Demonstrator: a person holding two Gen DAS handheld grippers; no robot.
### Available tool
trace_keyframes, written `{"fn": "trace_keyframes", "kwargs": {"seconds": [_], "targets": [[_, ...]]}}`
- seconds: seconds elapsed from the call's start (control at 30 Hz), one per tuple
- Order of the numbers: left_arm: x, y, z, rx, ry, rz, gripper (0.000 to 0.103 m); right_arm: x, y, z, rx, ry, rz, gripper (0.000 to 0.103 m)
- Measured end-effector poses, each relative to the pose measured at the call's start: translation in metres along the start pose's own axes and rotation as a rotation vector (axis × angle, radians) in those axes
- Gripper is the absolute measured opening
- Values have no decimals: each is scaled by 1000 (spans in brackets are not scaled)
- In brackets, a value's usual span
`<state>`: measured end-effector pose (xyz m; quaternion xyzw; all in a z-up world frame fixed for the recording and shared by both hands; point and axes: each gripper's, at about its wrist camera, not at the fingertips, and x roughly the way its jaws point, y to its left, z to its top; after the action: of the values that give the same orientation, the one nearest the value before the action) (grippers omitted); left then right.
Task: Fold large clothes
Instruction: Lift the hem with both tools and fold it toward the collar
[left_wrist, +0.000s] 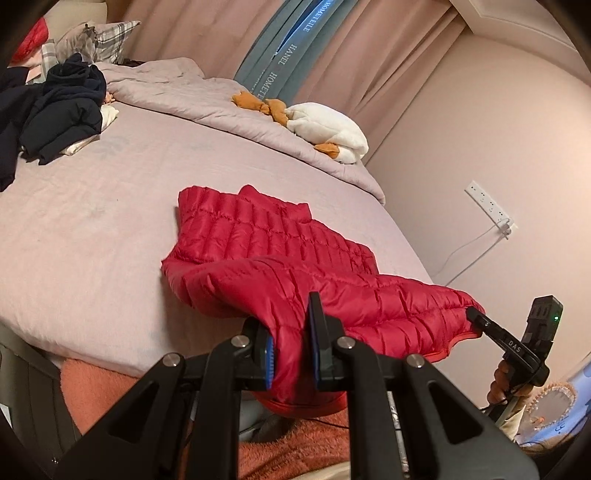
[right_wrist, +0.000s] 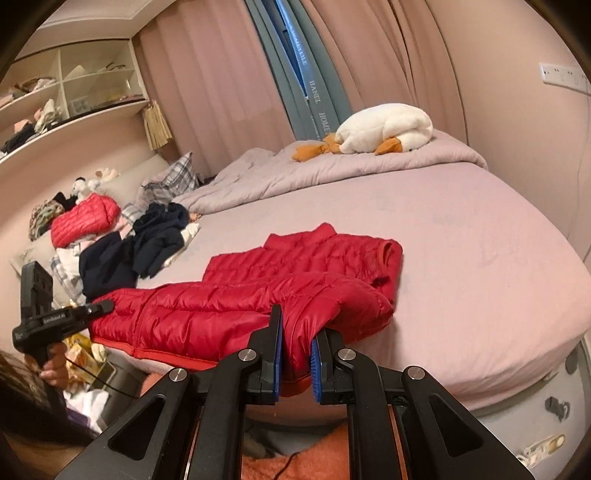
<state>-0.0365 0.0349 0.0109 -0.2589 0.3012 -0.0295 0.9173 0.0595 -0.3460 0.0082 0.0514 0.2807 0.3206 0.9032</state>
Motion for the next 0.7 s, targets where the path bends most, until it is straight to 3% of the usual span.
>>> {"fn": "trace_keyframes", "kwargs": {"seconds": [0.7], "targets": [[42, 4, 41, 1, 31, 80, 14, 37, -9, 29, 56, -15, -10, 14]]}}
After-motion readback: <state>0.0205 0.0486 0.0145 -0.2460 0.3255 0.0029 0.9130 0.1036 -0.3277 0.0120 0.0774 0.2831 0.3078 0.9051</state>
